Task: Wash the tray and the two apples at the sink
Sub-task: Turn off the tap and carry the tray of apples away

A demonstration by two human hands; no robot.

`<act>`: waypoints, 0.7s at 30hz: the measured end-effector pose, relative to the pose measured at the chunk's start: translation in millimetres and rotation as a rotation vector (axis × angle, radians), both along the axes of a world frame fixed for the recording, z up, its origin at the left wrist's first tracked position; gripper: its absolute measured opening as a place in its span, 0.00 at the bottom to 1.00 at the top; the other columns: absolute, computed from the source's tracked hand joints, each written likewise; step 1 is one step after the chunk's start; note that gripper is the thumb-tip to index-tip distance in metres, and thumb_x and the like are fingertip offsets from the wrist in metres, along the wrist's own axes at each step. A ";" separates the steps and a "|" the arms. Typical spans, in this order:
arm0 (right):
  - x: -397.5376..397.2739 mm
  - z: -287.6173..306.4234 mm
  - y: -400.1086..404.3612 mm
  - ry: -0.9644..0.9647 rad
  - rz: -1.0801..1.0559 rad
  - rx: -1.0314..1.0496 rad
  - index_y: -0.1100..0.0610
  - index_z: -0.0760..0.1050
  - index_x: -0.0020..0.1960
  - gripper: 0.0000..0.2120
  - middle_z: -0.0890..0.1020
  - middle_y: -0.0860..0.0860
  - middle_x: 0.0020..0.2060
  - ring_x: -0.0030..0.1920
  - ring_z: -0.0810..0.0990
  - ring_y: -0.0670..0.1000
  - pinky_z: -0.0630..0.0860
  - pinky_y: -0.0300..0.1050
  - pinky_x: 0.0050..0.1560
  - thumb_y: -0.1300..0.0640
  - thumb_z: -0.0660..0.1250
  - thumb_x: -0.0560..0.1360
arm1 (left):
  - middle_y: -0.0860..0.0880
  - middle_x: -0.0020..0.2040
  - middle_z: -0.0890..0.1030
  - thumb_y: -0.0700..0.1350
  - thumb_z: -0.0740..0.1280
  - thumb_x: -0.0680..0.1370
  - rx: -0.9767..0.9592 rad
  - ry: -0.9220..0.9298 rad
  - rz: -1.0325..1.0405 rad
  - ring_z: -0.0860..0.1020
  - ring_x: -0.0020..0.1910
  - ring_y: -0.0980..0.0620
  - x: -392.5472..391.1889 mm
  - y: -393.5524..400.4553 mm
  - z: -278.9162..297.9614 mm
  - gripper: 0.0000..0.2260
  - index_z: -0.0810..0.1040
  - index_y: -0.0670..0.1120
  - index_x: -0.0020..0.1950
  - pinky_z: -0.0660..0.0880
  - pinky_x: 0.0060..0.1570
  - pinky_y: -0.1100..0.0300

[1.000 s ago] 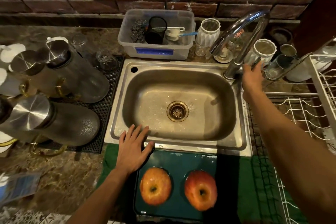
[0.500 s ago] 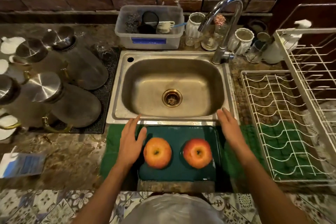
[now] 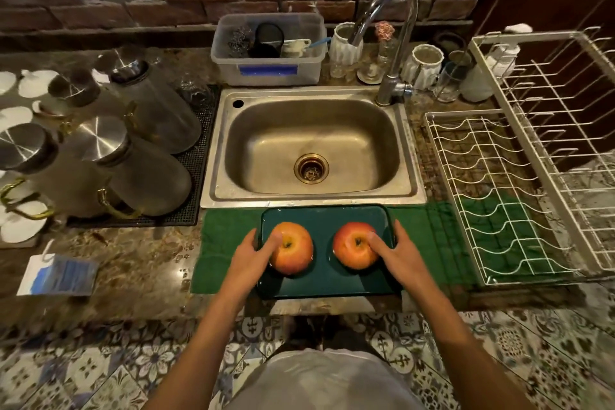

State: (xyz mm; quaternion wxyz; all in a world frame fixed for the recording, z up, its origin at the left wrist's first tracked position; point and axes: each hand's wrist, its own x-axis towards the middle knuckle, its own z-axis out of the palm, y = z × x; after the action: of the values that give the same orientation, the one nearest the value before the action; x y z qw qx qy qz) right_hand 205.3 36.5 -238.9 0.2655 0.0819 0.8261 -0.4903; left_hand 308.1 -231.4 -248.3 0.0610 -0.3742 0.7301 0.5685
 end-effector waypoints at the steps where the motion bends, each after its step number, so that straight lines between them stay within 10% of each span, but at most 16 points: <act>1: 1.6 -0.4 0.6 -0.001 0.000 0.010 0.59 0.50 0.82 0.47 0.62 0.56 0.79 0.78 0.63 0.55 0.61 0.47 0.73 0.44 0.72 0.74 | 0.43 0.75 0.71 0.60 0.69 0.77 0.040 -0.005 0.012 0.71 0.64 0.52 1.5 -0.7 -0.1 0.36 0.64 0.43 0.79 0.68 0.61 0.55; 9: 9.5 2.0 2.2 0.022 -0.059 0.031 0.65 0.68 0.73 0.38 0.77 0.60 0.67 0.53 0.71 0.46 0.70 0.29 0.44 0.44 0.75 0.72 | 0.43 0.75 0.70 0.61 0.75 0.72 0.305 -0.048 0.129 0.70 0.70 0.43 8.9 -2.8 2.2 0.43 0.63 0.44 0.80 0.69 0.66 0.45; 21: 12.9 6.5 -1.1 -0.055 -0.181 -0.131 0.65 0.61 0.77 0.48 0.73 0.60 0.71 0.65 0.74 0.55 0.72 0.47 0.60 0.44 0.78 0.68 | 0.41 0.69 0.76 0.59 0.78 0.70 0.283 -0.004 0.171 0.75 0.65 0.42 12.4 4.7 11.0 0.40 0.69 0.42 0.76 0.73 0.67 0.40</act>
State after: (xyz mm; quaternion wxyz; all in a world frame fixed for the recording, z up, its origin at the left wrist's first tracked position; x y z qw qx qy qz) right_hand 218.2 35.4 -232.4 0.2473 0.1523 0.7739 -0.5628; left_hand 320.5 -226.7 -237.3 0.0661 -0.4238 0.6082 0.6679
